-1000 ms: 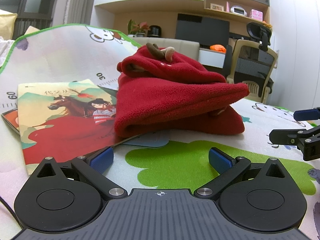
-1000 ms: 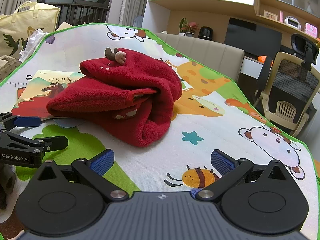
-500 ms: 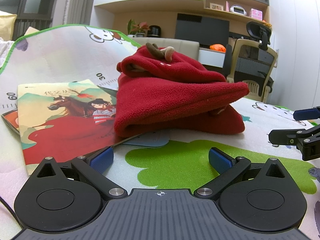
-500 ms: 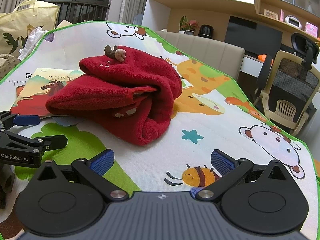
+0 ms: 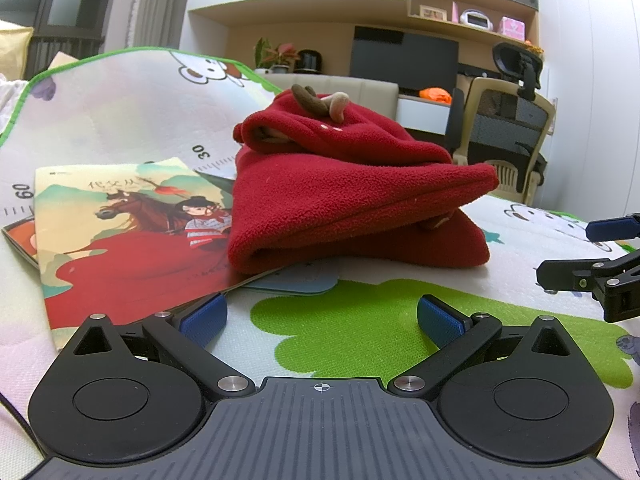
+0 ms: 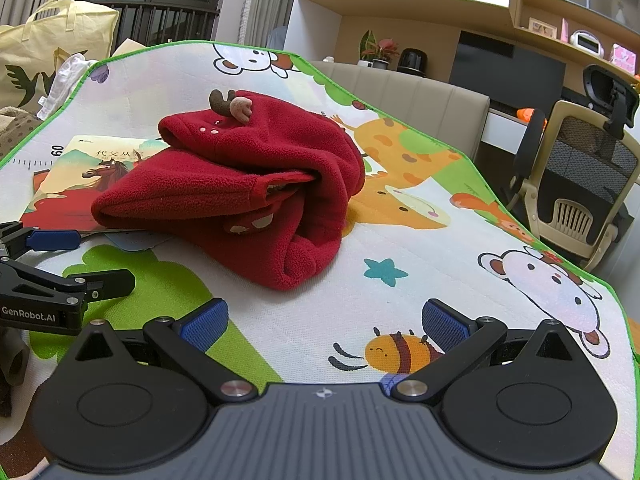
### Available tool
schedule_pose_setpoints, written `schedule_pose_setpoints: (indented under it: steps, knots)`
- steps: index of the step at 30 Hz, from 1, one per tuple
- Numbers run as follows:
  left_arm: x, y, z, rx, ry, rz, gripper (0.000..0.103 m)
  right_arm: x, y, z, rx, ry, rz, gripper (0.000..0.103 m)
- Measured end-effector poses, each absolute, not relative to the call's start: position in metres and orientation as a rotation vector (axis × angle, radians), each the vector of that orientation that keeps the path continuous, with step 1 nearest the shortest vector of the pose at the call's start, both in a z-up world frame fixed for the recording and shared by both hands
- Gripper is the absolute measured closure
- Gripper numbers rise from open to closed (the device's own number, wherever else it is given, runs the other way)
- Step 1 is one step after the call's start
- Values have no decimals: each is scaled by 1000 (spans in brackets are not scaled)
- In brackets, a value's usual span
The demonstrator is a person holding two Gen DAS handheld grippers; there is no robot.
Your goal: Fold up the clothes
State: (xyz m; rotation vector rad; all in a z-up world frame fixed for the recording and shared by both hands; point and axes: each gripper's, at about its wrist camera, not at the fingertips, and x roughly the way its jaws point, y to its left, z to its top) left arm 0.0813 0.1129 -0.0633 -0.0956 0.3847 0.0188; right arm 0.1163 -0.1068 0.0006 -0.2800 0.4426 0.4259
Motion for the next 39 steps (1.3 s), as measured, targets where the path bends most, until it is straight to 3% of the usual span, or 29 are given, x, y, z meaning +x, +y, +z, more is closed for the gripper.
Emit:
schedule_pose_setpoints:
  steps: [39]
  knots:
    - [82,112,-64,-93,390,22,0,118,-108,0,-284,454,431,0]
